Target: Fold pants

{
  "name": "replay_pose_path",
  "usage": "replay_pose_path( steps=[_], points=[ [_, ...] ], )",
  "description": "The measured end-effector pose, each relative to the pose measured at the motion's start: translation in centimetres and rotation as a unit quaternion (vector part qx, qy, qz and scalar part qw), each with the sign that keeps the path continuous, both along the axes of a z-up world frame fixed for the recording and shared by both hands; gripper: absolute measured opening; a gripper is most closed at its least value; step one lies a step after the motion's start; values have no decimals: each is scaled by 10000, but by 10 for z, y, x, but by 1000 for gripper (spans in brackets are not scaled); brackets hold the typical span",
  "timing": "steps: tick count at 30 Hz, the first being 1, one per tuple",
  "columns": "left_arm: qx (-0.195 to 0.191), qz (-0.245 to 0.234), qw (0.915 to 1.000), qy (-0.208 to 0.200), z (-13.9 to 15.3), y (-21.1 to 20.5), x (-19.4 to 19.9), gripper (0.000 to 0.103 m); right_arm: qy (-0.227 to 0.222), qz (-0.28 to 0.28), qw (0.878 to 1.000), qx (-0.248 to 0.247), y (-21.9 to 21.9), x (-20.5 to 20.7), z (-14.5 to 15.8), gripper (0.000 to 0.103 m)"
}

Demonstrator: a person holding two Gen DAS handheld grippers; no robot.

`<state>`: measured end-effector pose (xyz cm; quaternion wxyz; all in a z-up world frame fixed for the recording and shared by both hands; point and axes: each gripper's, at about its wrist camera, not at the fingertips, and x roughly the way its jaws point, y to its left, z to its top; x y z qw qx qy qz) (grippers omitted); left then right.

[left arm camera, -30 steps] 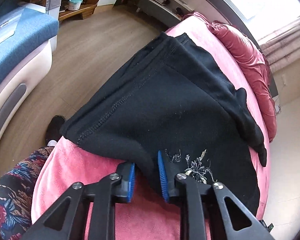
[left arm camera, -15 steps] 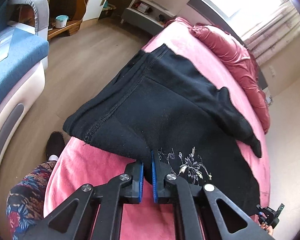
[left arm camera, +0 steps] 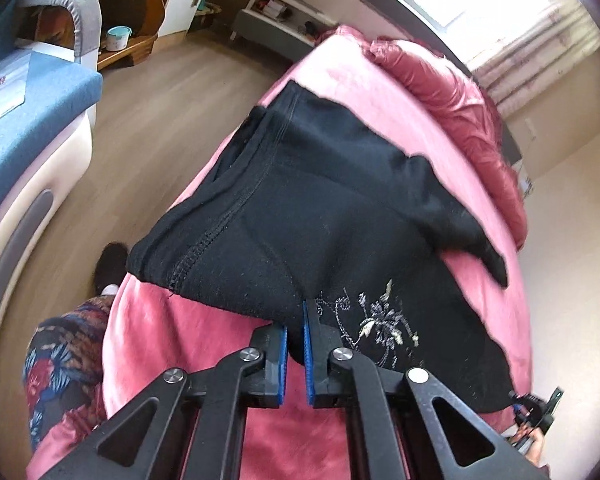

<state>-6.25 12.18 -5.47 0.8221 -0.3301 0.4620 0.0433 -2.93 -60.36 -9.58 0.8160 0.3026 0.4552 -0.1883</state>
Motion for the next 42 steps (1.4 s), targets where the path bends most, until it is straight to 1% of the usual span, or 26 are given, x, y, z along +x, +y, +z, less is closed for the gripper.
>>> replay_pose_path(
  steps=[2, 5, 6, 7, 8, 9, 10, 12, 14, 16, 18, 19, 20, 22, 24, 26, 28, 29, 30, 31, 33, 35, 37, 39, 41, 42],
  points=[
    [-11, -13, 9999, 153, -5, -2, -1, 6, 167, -8, 9998, -45, -2, -6, -9, 11],
    [249, -162, 9986, 426, -12, -11, 2, 7, 324, -114, 9994, -15, -7, -13, -22, 11],
    [216, -215, 9979, 573, -18, -12, 6, 7, 376, -175, 9991, 20, -9, -14, -28, 11],
    [172, -220, 9973, 679, -21, -10, 8, 9, 416, -175, 9990, 44, -10, -13, -31, 11],
    [139, -162, 9964, 826, -24, -8, 10, 14, 456, -149, 9988, 51, -9, -12, -33, 11],
    [138, -160, 9961, 859, -24, -8, 11, 16, 491, -152, 9987, 23, -9, -12, -33, 13],
    [156, -177, 9961, 851, -23, -7, 11, 19, 487, -145, 9987, 23, -9, -11, -31, 17],
    [190, -155, 9960, 865, -18, -2, 6, 25, 504, -134, 9986, -73, -8, -12, -25, 32],
    [230, -170, 9958, 875, -13, 2, 3, 25, 553, -118, 9976, -388, -4, -15, -14, 38],
    [443, -154, 9956, 815, -2, 7, 0, 25, 493, -82, 9958, -773, 3, -18, 1, 40],
    [661, -118, 9955, 675, 12, 15, -2, 25, 346, 67, 9936, -1069, 17, -21, 17, 46],
    [714, -78, 9955, 619, 16, 18, -1, 25, 237, 192, 9936, -1086, 27, -21, 25, 47],
    [747, -35, 9959, 516, 22, 22, 1, 25, 104, 373, 9944, -983, 36, -19, 29, 51],
    [785, 5, 9963, 349, 30, 32, 9, 25, -51, 801, 9940, -745, 57, -15, 31, 52],
    [809, 32, 9963, 285, 35, 41, 20, 25, -90, 1345, 9892, -571, 90, -2, 29, 52],
    [776, 60, 9968, 199, 35, 47, 37, 25, -141, 1880, 9817, -284, 124, 9, 24, 52],
    [761, 54, 9969, 190, 35, 49, 56, 27, -166, 2442, 9696, -30, 160, 19, 19, 52],
    [759, 87, 9969, 202, 35, 52, 68, 29, -146, 2802, 9597, 117, 184, 25, 15, 52],
    [745, 72, 9970, 191, 33, 50, 75, 30, -142, 3007, 9534, 178, 200, 27, 12, 52],
    [715, 34, 9972, 191, 32, 51, 84, 31, -134, 3273, 9445, 265, 220, 28, 8, 52],
    [645, 3, 9976, 245, 28, 55, 112, 36, -104, 3648, 9303, 373, 247, 32, 3, 52],
    [580, -25, 9977, 337, 22, 59, 135, 36, -34, 3908, 9197, 370, 269, 33, -3, 52],
    [555, -78, 9977, 393, 18, 63, 157, 36, 48, 4078, 9122, 388, 287, 31, -10, 52],
    [526, 12, 9974, 495, 14, 69, 177, 36, 86, 4134, 9095, 414, 294, 33, -14, 52],
    [228, 39, 9984, 520, 6, 77, 202, 36, 132, 4151, 9089, 372, 299, 35, -16, 52],
    [160, 104, 9983, 549, 4, 80, 209, 36, 143, 4152, 9088, 389, 300, 36, -17, 54]
  ],
)
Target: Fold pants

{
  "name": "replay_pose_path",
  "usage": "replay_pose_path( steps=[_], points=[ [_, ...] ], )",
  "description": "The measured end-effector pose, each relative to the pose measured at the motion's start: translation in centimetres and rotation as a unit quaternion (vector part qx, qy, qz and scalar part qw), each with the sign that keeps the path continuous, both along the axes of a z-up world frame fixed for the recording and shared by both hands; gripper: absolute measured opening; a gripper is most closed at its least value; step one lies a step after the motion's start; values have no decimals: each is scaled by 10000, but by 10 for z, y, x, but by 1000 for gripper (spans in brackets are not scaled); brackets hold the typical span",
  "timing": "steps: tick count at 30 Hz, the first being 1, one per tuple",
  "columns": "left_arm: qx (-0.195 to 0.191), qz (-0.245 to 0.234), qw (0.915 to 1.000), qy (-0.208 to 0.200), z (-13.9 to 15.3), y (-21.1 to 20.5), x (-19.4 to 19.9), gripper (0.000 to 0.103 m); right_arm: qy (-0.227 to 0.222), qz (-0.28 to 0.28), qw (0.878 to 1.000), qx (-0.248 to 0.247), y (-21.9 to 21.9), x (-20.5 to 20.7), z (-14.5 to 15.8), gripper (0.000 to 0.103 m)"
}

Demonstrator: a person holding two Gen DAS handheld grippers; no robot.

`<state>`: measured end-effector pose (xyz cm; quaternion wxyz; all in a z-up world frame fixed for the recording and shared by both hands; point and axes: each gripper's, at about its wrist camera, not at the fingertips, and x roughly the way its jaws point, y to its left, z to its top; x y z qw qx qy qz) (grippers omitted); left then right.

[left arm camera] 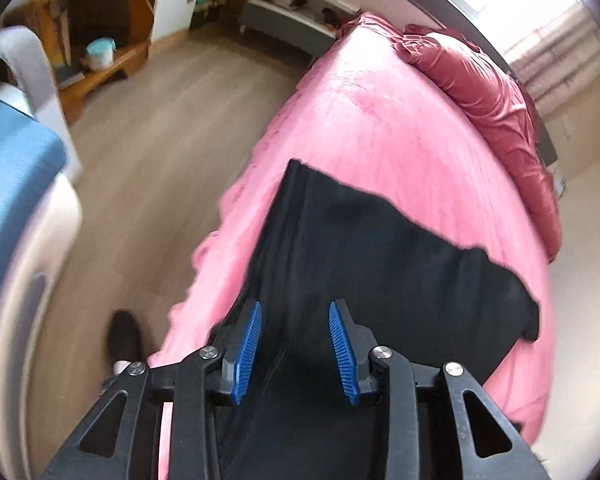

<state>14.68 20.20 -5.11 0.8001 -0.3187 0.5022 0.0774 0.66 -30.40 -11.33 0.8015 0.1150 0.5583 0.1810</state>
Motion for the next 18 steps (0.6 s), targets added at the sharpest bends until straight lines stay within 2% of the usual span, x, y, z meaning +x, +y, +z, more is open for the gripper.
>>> replay_pose_path(
  steps=[2, 9, 15, 18],
  points=[
    [-76, 135, 9999, 27, -6, 7, 18, 36, 30, -22, 10000, 39, 2, 3, -2, 56],
    [-705, 659, 9950, 271, -40, 35, 72, 36, 165, -45, 9999, 25, 9, 19, -7, 64],
    [-737, 742, 9933, 496, -55, 37, 104, 36, 227, -17, 9997, -6, 17, 27, -11, 69],
    [-754, 684, 9937, 472, -56, 36, 113, 34, 234, 2, 9997, -38, 23, 30, -12, 70]
  ],
)
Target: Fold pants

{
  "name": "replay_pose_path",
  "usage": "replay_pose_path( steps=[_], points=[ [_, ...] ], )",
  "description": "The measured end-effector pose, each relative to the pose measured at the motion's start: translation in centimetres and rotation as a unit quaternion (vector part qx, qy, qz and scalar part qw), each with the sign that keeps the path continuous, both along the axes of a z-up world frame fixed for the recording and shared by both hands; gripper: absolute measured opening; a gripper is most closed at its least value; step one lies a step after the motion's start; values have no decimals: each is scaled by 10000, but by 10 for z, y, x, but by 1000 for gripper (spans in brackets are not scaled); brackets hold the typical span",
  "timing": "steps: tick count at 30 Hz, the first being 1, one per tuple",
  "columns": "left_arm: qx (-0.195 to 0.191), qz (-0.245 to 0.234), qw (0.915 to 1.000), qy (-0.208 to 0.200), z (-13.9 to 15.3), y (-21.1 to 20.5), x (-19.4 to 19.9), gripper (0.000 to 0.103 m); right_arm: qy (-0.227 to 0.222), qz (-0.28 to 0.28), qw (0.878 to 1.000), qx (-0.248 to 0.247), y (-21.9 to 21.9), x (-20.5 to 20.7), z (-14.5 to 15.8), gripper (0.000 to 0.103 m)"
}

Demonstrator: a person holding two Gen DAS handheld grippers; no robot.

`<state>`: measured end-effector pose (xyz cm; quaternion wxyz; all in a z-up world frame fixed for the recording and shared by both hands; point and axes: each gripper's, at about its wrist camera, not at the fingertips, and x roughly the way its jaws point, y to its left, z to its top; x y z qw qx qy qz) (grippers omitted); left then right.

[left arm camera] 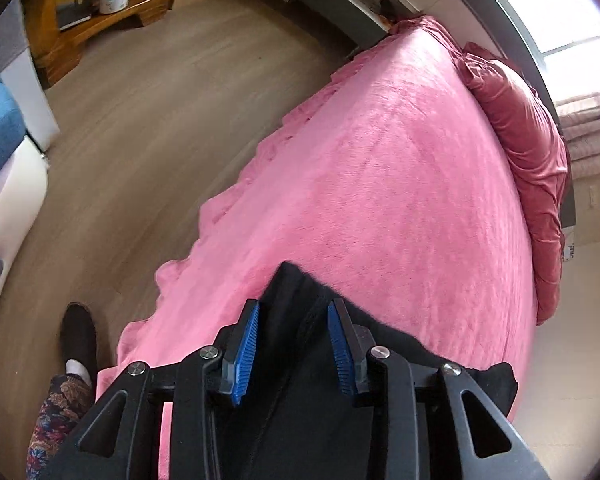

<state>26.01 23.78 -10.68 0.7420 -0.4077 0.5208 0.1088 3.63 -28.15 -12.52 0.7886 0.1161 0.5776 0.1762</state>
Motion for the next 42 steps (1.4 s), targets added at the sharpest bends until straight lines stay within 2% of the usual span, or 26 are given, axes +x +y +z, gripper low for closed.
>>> replay_pose_path(
  steps=[1, 2, 3, 5, 7, 11, 14, 15, 17, 18, 20, 21, 24, 27, 30, 32, 34, 36, 39, 42],
  points=[
    [46, -16, 10000, -29, 1, 0, 3, 32, -2, 7, 10000, -17, 0, 0, 0, 70],
    [65, -55, 9999, -93, 3, -1, 6, 24, -3, 19, 10000, -33, -1, 0, 1, 71],
    [140, -163, 9997, -106, 5, -5, 10, 20, -2, 27, 10000, -48, -1, 0, 1, 71],
    [423, -358, 9985, 30, 9, -12, 13, 4, -4, 29, 10000, -73, -1, 0, 2, 71],
    [597, -481, 9968, -243, 23, -19, 8, 4, -11, 27, 10000, -79, -1, 0, 1, 71],
    [376, -601, 9900, -1216, 73, -31, -17, 4, -11, 30, 10000, -93, 0, -1, 1, 71],
    [34, -868, 9720, -2184, 125, -45, -51, 4, -13, 25, 10000, -89, 0, -1, 2, 71],
    [-53, -999, 9628, -2509, 144, -51, -66, 4, -24, 22, 10000, -85, 0, -1, 2, 71],
    [-242, -1136, 9498, -2903, 169, -57, -89, 4, -51, 9, 10000, -84, 0, -2, 2, 71],
    [-420, -1261, 9385, -3187, 184, -62, -106, 4, -59, 7, 9999, -95, 0, -2, 2, 71],
    [-488, -1525, 9209, -3554, 204, -71, -132, 4, -78, -13, 9999, -108, 1, -3, 2, 71],
    [-579, -1796, 9079, -3744, 214, -80, -150, 4, -78, -29, 9999, -100, 1, -3, 2, 71],
    [-605, -2430, 8860, -3903, 224, -103, -193, 4, -54, -84, 9999, -17, -1, -3, 5, 70],
    [-594, -3059, 8718, -3779, 213, -129, -236, 4, -120, -227, 9996, 95, -11, 1, 14, 70],
    [-751, -3425, 8692, -3485, 189, -146, -272, 4, -276, -378, 9986, 266, -24, 13, 29, 66],
    [-866, -3505, 8719, -3307, 175, -154, -287, 4, -400, -464, 9975, 353, -31, 26, 42, 63],
    [-964, -3532, 8776, -3096, 159, -157, -300, 4, -496, -549, 9961, 487, -37, 41, 52, 60],
    [-1014, -3479, 8846, -2937, 146, -157, -307, 4, -578, -684, 9936, 694, -43, 63, 63, 53],
    [-1141, -3310, 8947, -2773, 129, -149, -305, 4, -562, -930, 9885, 1056, -50, 100, 70, 49],
    [-1176, -3213, 8982, -2760, 129, -145, -310, 4, -490, -1235, 9825, 1308, -52, 137, 70, 47]
  ],
)
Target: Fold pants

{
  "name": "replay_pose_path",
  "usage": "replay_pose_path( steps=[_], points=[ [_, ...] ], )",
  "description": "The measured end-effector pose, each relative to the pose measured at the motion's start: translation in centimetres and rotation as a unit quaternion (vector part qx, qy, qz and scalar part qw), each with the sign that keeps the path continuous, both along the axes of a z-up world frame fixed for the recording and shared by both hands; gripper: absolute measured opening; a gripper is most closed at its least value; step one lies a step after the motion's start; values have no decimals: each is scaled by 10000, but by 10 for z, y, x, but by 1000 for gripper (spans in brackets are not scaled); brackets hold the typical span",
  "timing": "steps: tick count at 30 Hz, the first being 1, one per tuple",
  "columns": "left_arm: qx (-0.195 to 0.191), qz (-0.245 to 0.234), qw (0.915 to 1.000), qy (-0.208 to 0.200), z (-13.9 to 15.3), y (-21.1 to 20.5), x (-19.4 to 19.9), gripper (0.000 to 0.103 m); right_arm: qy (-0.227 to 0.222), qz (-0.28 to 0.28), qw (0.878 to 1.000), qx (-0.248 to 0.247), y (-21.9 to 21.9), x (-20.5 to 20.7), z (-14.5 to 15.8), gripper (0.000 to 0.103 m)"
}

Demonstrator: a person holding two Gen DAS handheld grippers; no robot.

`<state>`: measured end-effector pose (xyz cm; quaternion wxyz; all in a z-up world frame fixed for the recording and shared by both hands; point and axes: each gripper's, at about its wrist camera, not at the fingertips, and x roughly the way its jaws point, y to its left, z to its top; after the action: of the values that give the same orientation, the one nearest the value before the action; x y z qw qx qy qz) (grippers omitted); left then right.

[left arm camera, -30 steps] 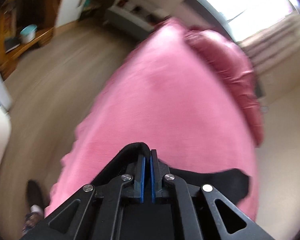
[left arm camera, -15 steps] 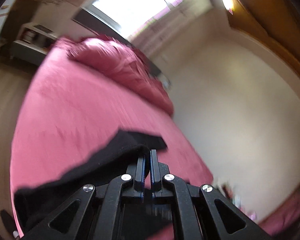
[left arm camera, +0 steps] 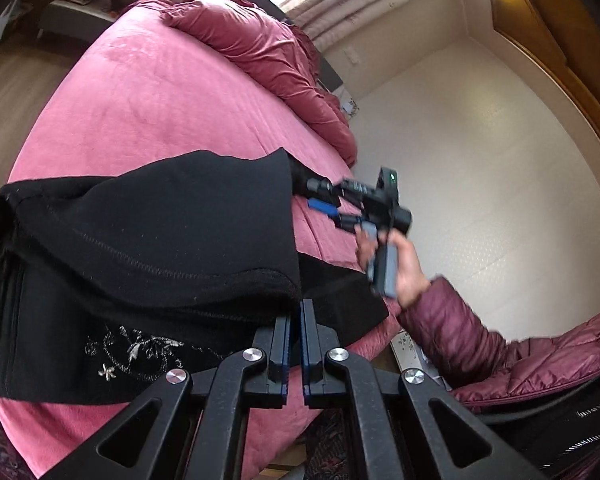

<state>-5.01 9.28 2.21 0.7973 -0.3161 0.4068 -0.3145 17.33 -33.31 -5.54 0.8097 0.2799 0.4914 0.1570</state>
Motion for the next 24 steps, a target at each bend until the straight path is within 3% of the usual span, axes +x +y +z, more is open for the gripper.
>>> replay_pose_path(
  steps=[5, 7, 10, 11, 13, 16, 20, 24],
  points=[
    [34, 40, 10000, 24, -7, 7, -2, 4, 185, -378, 9988, 265, 5, 59, -3, 47],
    [62, 51, 10000, 38, -5, 6, 3, 4, 274, -467, 9985, 117, 10, 75, -6, 47],
    [87, 150, 9998, 57, -4, 13, 10, 4, 496, -455, 9977, -95, 17, 97, -15, 25],
    [102, 235, 9997, 65, -5, 15, 16, 4, 527, -417, 9975, -211, 20, 102, -17, 9],
    [192, 552, 9983, 47, 1, 28, 30, 4, 531, -274, 9970, -489, 24, 108, -14, 7],
    [503, 1243, 9910, 64, 14, 63, 68, 3, 206, -127, 9982, -545, 25, 101, 6, 7],
    [773, 2092, 9748, 14, 36, 112, 121, 3, -377, -124, 9992, -99, 10, 79, 45, 7],
    [962, 2441, 9649, 82, 51, 139, 162, 4, -927, 22, 9951, 348, -4, 31, 77, 7]
  ],
)
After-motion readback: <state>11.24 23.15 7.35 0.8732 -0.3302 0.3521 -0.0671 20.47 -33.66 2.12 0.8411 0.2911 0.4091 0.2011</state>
